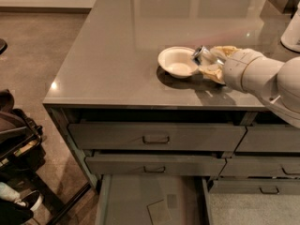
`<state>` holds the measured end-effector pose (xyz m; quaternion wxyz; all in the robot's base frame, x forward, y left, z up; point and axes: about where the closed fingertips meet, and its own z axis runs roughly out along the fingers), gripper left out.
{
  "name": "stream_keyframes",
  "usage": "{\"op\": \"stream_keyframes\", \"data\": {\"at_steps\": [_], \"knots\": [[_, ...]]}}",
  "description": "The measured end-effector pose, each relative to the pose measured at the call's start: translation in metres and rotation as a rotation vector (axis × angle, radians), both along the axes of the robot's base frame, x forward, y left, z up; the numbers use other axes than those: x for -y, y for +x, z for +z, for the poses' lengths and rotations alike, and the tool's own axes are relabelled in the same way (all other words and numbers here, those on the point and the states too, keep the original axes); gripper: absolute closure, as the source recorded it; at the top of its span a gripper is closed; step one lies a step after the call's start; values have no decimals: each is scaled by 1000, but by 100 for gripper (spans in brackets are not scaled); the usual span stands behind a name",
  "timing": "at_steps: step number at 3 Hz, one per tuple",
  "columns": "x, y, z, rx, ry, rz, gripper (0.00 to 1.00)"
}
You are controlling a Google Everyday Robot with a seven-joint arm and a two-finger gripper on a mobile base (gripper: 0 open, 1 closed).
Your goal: Pick redbull can from bottom drawer and place on counter
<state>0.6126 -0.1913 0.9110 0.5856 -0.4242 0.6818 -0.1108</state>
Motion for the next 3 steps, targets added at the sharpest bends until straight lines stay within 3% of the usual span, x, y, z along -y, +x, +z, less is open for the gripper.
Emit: {"op": "stream_keyframes", "data": {"at_steps": [3], "knots": [[0,1,-2,-2,1,0,13]]}}
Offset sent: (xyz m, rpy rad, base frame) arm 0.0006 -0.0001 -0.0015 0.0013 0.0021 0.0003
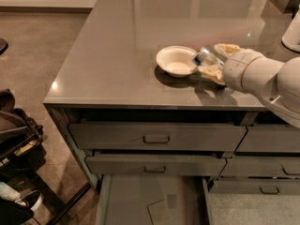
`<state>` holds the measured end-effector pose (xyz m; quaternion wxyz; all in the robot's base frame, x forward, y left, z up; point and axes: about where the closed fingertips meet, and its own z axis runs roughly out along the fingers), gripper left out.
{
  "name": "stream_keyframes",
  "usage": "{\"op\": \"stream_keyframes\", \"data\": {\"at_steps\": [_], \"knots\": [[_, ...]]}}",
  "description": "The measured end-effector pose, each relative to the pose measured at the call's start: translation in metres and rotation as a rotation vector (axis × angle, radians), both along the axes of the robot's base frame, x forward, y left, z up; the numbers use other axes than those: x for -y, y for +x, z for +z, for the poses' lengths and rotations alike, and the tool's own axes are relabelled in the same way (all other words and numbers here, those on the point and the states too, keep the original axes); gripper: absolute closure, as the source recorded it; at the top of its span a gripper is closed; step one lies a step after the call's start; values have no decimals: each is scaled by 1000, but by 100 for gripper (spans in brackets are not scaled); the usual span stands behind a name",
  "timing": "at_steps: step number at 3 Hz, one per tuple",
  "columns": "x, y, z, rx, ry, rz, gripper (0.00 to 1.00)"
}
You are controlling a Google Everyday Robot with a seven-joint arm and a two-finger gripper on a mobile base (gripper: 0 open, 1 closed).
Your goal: Pick redbull can from bottom drawer and place on counter
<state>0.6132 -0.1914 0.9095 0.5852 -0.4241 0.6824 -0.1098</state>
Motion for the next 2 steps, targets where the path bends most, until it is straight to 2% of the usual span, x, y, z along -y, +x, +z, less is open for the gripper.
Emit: {"op": "stream_keyframes", "data": {"at_steps": [1,2], "knots": [[0,0,0,0,0,0,0],[0,0,0,0,0,0,0]]}}
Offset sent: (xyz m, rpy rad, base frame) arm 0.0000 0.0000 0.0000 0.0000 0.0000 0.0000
